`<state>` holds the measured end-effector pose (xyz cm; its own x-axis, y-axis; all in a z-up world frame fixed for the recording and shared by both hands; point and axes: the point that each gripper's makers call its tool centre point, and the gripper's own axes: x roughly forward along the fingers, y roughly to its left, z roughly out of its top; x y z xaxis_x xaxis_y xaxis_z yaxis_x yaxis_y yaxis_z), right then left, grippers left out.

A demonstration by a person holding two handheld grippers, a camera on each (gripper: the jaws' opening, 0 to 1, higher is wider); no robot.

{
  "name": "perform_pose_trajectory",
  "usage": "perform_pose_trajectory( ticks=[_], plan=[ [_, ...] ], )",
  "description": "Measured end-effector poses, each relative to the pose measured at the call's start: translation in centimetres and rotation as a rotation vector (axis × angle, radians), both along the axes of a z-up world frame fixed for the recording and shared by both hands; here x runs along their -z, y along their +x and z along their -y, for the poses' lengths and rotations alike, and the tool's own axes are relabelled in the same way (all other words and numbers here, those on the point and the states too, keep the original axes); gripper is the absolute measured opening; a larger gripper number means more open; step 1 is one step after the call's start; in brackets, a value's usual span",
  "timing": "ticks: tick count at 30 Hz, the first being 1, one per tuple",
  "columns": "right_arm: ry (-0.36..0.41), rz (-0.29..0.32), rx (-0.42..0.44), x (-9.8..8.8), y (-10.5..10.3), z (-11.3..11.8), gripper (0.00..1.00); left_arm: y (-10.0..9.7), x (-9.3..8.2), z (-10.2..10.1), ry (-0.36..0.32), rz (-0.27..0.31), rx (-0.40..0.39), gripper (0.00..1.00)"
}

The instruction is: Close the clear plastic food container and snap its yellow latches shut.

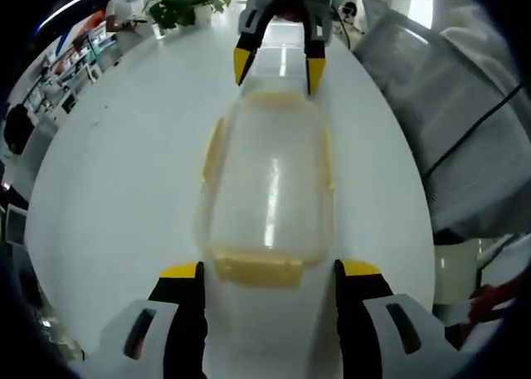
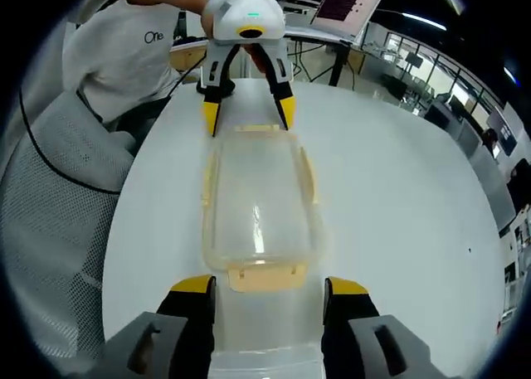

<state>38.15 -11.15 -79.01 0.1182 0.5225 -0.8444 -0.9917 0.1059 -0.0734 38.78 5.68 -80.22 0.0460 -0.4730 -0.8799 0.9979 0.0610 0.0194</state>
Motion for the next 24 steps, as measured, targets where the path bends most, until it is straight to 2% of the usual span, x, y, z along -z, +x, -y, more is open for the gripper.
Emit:
perform_pose_trajectory(
  ticks=[7, 8, 24],
  plan=[
    [0.0, -0.003, 0.005, 0.28, 0.46, -0.12, 0.5, -0.05, 0.15, -0.1, 0.002, -0.007, 0.006, 0.64],
    [0.005, -0.025, 0.009, 0.35, 0.33, -0.19, 0.48, 0.0, 0.14, -0.1, 0.002, -0.01, 0.002, 0.64],
    [-0.002, -0.01, -0.026, 0.26, 0.27, -0.4, 0.47, 0.09, -0.02, 0.25, -0.009, -0.015, 0.025, 0.56]
  ],
)
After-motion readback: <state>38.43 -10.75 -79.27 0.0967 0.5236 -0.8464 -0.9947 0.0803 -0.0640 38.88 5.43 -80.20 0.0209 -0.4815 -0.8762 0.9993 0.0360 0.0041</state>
